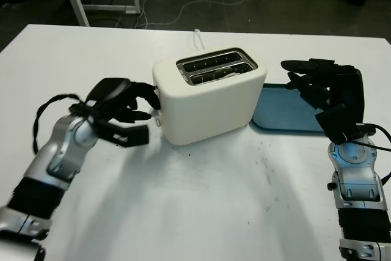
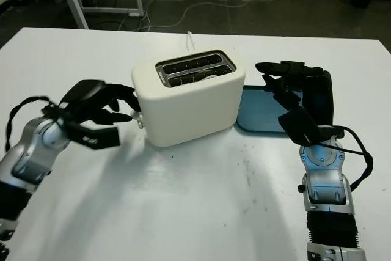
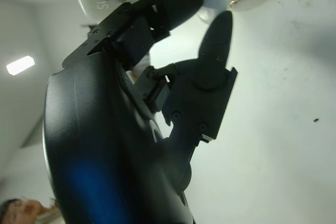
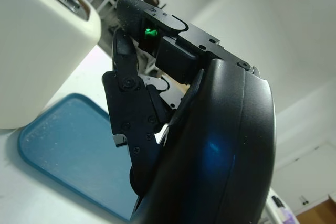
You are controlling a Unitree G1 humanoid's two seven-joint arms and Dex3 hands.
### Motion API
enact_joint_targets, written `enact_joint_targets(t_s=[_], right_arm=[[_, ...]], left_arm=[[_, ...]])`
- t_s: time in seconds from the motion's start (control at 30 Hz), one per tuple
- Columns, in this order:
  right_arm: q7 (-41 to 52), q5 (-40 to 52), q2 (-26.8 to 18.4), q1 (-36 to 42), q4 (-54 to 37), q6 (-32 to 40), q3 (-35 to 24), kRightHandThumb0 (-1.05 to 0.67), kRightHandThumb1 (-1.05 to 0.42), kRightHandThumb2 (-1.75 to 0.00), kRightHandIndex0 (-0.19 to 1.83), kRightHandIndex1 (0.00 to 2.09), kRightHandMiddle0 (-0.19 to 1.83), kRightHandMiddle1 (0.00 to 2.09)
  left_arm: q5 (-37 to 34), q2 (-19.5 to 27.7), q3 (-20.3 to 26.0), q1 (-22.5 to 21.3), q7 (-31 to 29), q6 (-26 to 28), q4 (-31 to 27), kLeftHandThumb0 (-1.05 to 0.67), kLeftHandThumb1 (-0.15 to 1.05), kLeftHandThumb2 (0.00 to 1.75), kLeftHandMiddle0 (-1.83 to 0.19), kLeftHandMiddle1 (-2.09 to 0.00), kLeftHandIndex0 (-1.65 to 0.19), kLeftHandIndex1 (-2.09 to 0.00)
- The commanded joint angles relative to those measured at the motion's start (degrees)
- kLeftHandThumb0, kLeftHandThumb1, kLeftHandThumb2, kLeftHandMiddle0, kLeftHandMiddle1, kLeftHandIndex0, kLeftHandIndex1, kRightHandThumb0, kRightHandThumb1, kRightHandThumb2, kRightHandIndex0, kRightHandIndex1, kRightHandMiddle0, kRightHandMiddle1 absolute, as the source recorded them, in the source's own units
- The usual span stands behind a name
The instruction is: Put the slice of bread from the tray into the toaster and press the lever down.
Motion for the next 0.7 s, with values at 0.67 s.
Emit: enact_joint_targets(t_s=[0.67], right_arm=[[2.06, 0.75, -2.75, 1.99, -0.32, -1.15, -2.10, -0.30, -0.92, -0.16, 0.96, 1.00, 1.21, 0.01]], left_arm=[[2.52, -10.64, -17.15, 5.53, -13.61, 13.87, 10.51, -0.29, 0.92, 0.48, -0.58, -0.98, -0.86, -0.41]])
